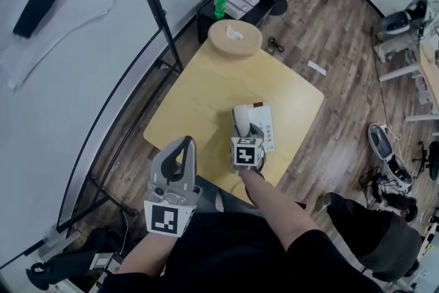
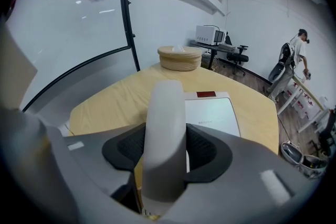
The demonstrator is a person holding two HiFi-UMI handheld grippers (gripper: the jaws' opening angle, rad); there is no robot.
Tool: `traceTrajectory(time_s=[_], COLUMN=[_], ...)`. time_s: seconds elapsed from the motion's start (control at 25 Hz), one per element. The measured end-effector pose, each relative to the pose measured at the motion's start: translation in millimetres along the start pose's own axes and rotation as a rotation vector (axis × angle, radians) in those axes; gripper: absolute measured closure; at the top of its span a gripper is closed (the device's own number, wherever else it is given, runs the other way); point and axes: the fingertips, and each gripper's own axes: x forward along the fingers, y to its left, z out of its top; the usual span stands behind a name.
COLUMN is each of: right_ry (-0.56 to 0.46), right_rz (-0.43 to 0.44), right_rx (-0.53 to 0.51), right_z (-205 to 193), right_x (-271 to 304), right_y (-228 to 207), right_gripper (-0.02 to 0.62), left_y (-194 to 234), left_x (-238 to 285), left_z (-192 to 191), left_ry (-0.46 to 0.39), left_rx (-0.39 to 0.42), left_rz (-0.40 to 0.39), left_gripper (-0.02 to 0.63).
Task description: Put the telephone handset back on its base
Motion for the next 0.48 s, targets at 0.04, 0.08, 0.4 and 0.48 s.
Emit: traceTrajectory(time_s=[0.04, 0.08, 0.4, 0.48], right_ry=[0.007, 0.011, 0.001, 0.003], right_rz=[0.006, 0.012, 0.036, 0.048], right_rx=[-0.001, -0.008, -0.030, -0.028], right_z=[-0.8, -0.3, 6.3, 4.6], right_x=[1.2, 1.5, -15.8, -20.3], right_y=[0.3, 0.9, 1.2, 1.7], right_gripper=[0.365, 0.364, 0.357, 0.374], left_y=[0.3, 0.6, -0.8, -2.4], left_x=[0.4, 0.7, 3.2, 3.8], left_z=[0.1, 0.4, 3.6, 2.6], left_ry=[-0.001, -0.002, -0.007, -0.005], left_rx=[-0.001, -0.002, -0.006, -0.006], left_rz=[-0.001, -0.001, -0.008, -0.012], left_gripper=[0.607, 0.607, 0.607, 0.607])
